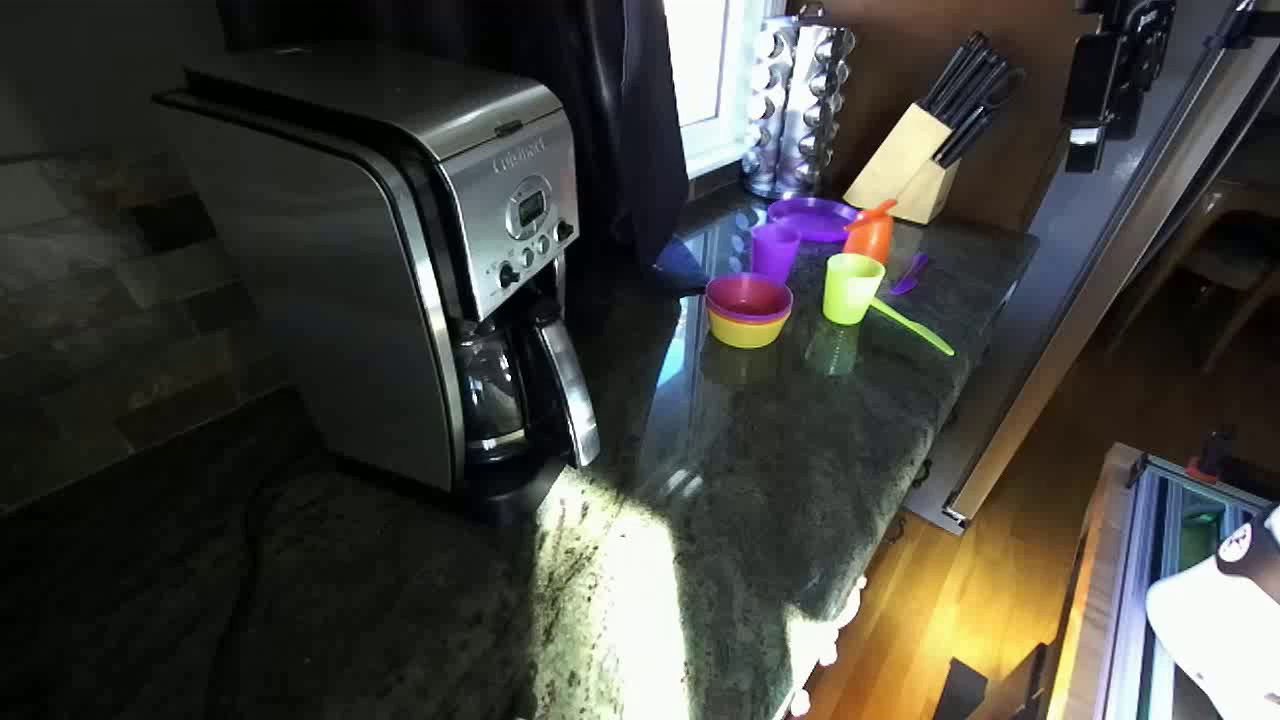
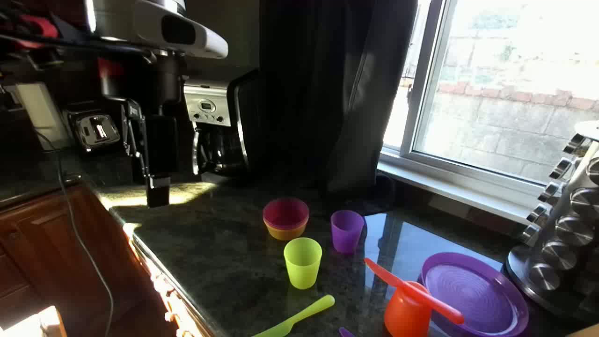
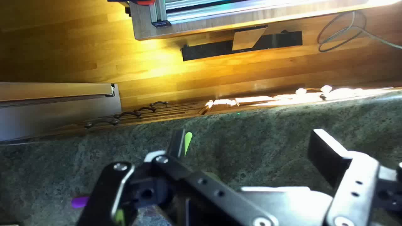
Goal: Place the yellow cup upside down then put the yellow cup on top of the yellow cup.
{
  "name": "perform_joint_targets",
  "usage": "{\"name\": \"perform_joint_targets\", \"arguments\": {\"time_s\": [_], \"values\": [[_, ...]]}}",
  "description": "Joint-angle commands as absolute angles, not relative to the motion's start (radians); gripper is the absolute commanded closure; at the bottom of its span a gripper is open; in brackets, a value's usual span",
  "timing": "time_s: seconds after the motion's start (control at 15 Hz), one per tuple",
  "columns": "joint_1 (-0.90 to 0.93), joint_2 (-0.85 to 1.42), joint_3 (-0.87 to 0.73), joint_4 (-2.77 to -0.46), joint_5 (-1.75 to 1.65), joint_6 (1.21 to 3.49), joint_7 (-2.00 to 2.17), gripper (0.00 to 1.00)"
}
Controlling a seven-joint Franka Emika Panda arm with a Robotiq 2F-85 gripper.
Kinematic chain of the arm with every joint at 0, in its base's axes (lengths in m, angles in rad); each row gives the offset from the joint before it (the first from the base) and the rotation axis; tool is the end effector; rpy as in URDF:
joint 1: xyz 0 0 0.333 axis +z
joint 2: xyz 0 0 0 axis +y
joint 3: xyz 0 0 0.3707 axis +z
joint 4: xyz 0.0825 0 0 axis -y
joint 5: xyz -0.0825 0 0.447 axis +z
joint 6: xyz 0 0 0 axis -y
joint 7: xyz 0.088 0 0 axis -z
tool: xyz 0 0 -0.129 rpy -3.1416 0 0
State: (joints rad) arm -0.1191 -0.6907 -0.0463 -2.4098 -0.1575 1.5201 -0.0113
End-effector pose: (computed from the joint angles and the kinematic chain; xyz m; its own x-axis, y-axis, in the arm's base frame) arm 0.3345 -0.0797 0.5437 0.9696 -0.1421 -0.1991 -0.1190 -0.9852 0.1237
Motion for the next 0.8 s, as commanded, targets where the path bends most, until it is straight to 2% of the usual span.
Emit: {"name": "perform_joint_targets", "arguments": {"time_s": [0.0,0.4,0.73], "values": [[-0.104,-0.69,-0.057,-2.408,-0.163,1.517,-0.004,0.0],[-0.104,-0.69,-0.057,-2.408,-0.163,1.517,-0.004,0.0],[-0.157,-0.559,-0.123,-2.371,-0.062,1.614,0.132,0.0]]}}
